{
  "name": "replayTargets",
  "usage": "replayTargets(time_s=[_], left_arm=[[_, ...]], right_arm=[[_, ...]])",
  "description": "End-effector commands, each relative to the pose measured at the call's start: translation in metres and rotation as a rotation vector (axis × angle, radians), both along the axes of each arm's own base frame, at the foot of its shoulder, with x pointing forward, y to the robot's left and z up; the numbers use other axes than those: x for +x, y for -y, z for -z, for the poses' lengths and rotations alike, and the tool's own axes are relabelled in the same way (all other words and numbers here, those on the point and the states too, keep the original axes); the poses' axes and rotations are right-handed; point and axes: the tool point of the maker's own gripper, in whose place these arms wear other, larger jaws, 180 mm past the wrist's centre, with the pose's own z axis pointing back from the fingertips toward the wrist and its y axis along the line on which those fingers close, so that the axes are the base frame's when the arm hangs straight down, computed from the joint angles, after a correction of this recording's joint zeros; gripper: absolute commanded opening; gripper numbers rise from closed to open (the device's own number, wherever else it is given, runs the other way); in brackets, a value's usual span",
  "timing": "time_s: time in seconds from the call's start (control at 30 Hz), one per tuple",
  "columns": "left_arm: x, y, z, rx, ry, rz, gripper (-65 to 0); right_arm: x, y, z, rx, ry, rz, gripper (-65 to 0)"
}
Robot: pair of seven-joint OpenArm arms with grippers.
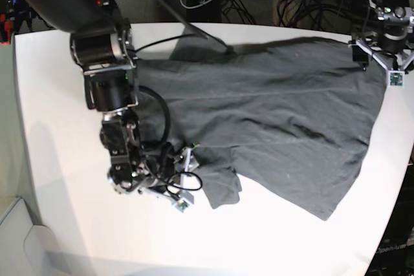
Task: Layout the t-shirt on the table in an organized manner, then fold the t-shirt properly
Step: 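Drag the shirt hem with the right gripper to straighten the shirt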
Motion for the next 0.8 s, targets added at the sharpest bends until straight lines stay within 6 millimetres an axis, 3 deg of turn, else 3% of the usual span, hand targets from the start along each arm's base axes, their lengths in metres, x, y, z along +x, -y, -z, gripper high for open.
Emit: replayTargets(time_s=[0.0, 0.13, 0.2, 0.47, 0.57, 0.63, 0.77], left_arm=[[0.007, -0.001, -0.012, 0.014, 0.043, 0.009, -6.1], [0.008, 0.000, -0.011, 0.012, 0.042, 0.012, -6.1], [0.010, -0.001, -0.013, 0.011, 0.050, 0.009, -6.1], [0.016, -0.002, -0.018, 0.011, 0.073, 0.004, -6.1], [0.016, -0.002, -0.018, 0.014, 0.073, 0.005, -6.1], [0.017, -0.001, -0.021, 0.016, 0.080, 0.007, -6.1], [0.020, 0.000, -0.024, 0.014, 0.092, 0.007, -6.1]], right_arm=[[0.017, -0.005, -0.024, 0.037, 0.069, 0.002, -35.6], [0.022, 0.007, -0.026, 0.034, 0.090, 0.016, -57.5], [0.023, 0.014, -0.026, 0.024, 0.093, 0.022, -65.0], [0.029, 0.064, -0.023, -0.050, 0.099, 0.072, -65.0], [0.043, 0.093, -0.040, -0.080, 0.136, 0.111, -65.0], [0.050, 0.127, -0.052, -0.086, 0.157, 0.178, -65.0], [0.058, 0.174, -0.069, -0.094, 0.188, 0.271, -65.0]])
